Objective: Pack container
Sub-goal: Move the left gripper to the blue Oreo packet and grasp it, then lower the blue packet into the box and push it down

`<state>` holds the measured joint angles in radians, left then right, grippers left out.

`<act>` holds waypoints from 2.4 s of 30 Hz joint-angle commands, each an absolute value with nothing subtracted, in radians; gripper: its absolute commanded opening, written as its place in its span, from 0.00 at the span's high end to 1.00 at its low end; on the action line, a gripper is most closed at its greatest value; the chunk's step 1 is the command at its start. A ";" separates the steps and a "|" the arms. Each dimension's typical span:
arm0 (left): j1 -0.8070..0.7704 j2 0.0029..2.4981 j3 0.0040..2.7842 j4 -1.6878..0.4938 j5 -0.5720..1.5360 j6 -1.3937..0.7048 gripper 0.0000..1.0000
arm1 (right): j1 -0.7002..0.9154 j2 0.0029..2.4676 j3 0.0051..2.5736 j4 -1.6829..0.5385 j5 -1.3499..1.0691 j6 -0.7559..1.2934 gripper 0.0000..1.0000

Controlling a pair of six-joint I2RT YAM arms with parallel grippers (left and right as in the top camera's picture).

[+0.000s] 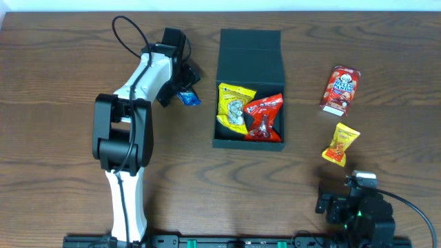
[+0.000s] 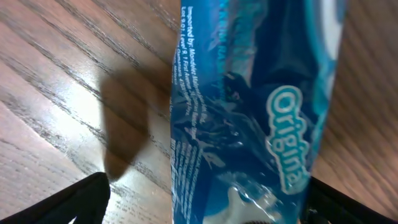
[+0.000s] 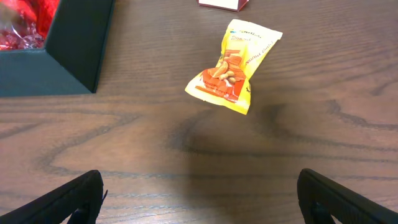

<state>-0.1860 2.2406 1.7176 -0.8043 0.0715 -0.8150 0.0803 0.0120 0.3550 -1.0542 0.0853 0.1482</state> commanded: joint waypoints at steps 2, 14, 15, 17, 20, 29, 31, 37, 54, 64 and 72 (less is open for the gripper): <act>-0.182 2.259 1.736 -0.807 0.067 -0.816 0.04 | 0.071 0.007 0.352 -1.059 0.086 0.141 0.01; -0.184 2.259 1.736 -0.808 0.071 -0.815 0.28 | 0.070 0.007 0.352 -1.059 0.086 0.141 0.01; -0.184 2.259 1.736 -0.809 0.071 -0.815 0.28 | 0.070 0.007 0.352 -1.059 0.086 0.141 0.01; -0.184 2.259 1.736 -0.812 0.071 -0.815 0.31 | 0.070 0.007 0.352 -1.059 0.086 0.141 0.01; -0.184 2.259 1.736 -0.812 0.071 -0.815 0.37 | 0.070 0.007 0.352 -1.059 0.086 0.141 0.01; -0.194 2.259 1.736 -0.812 0.071 -0.815 0.45 | 0.070 0.007 0.352 -1.059 0.086 0.141 0.01; -0.197 2.259 1.736 -0.812 0.071 -0.815 0.45 | 0.071 0.007 0.352 -1.059 0.086 0.141 0.01; -0.205 2.259 1.736 -0.812 0.072 -0.815 0.54 | 0.070 0.007 0.352 -1.059 0.086 0.141 0.01; -0.221 2.259 1.736 -0.828 0.071 -0.804 0.69 | 0.070 0.007 0.352 -1.059 0.086 0.141 0.01; -0.229 2.259 1.736 -0.842 0.070 -0.780 0.74 | 0.070 0.007 0.352 -1.059 0.086 0.141 0.01; -0.240 2.228 1.736 -0.862 0.047 -0.755 0.90 | 0.071 0.007 0.352 -1.059 0.086 0.140 0.01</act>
<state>-0.2325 2.2406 1.7180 -0.8471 0.0711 -0.7795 0.0803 0.0120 0.3550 -1.0542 0.0853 0.1482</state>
